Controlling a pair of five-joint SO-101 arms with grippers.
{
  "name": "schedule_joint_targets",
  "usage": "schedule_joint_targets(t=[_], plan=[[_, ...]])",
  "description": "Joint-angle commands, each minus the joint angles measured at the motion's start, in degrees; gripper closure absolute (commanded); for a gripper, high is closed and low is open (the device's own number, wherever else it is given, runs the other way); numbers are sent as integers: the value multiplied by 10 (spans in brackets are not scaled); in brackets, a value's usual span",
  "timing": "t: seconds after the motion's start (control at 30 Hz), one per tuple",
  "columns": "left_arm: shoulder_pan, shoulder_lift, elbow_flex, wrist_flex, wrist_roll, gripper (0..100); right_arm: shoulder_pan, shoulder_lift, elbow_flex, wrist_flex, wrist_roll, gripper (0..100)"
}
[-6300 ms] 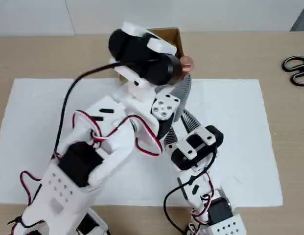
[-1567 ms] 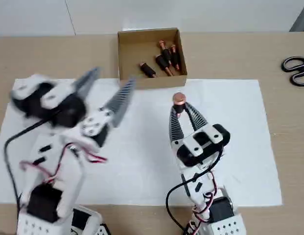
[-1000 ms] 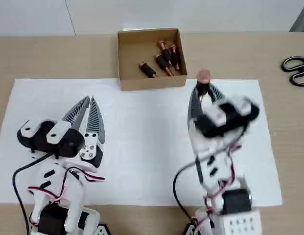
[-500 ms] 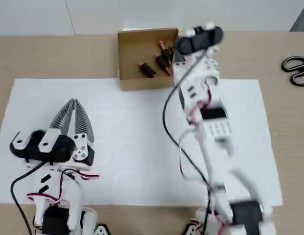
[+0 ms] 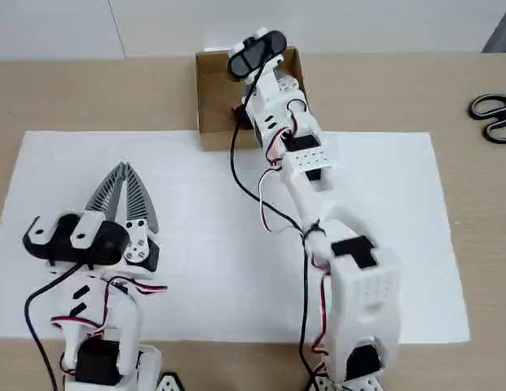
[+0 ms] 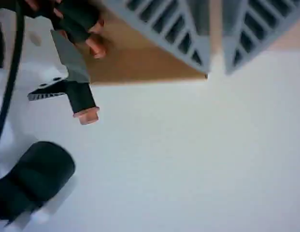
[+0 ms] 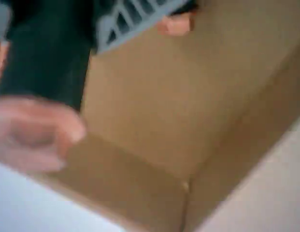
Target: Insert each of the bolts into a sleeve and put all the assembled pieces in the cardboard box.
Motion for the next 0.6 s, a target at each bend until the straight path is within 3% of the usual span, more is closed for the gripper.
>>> schedule_joint_targets(t=[0.0,0.33,0.57], plan=[[-3,-8,0,-15,1,993,5,47,-105,-14,11,995],[-3,-8,0,-15,0,993,15,223,-265,-13,13,995],[-4,-8,1,-15,1,993,12,255,-276,-15,14,995]])
